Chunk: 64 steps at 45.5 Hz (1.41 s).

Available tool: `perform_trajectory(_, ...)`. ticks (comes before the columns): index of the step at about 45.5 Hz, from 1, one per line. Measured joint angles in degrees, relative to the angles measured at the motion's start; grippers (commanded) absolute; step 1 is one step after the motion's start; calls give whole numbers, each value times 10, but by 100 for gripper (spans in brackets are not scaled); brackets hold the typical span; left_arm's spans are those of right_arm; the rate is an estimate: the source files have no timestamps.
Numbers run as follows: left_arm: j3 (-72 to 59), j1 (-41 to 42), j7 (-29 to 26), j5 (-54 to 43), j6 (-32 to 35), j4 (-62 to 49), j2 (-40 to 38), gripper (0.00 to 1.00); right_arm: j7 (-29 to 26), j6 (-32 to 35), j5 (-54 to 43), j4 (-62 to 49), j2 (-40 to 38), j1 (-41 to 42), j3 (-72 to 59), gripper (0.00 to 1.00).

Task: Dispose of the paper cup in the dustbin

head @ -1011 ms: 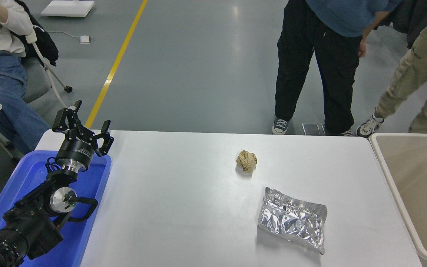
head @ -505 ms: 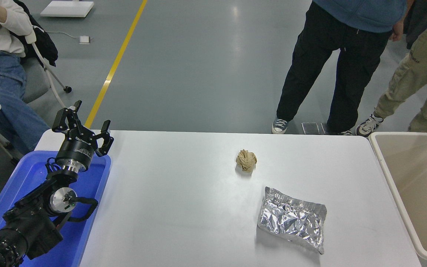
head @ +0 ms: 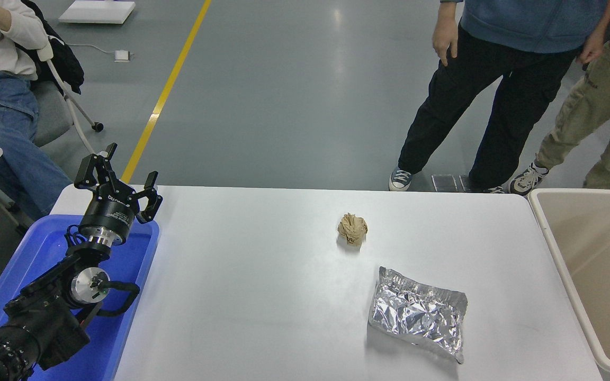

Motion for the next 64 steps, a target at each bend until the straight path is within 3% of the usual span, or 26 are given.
perform_trajectory(38, 0, 0, 0, 0, 1, 0, 0, 100, 68, -4, 19, 2, 24, -65, 86, 1)
perform_trajectory(41, 0, 0, 0, 0, 1, 0, 0, 100, 70, -4, 19, 2, 24, -66, 89, 33)
perform_trajectory(45, 0, 0, 0, 0, 1, 0, 0, 100, 73, -5, 20, 2, 24, -67, 93, 58)
perform_trajectory(50, 0, 0, 0, 0, 1, 0, 0, 100, 76, -7, 20, 2, 24, -68, 97, 77)
perform_trajectory(53, 0, 0, 0, 0, 1, 0, 0, 100, 77, -8, 20, 2, 24, -68, 98, 100)
perform_trajectory(64, 0, 0, 0, 0, 1, 0, 0, 100, 78, -7, 20, 2, 24, -69, 100, 100)
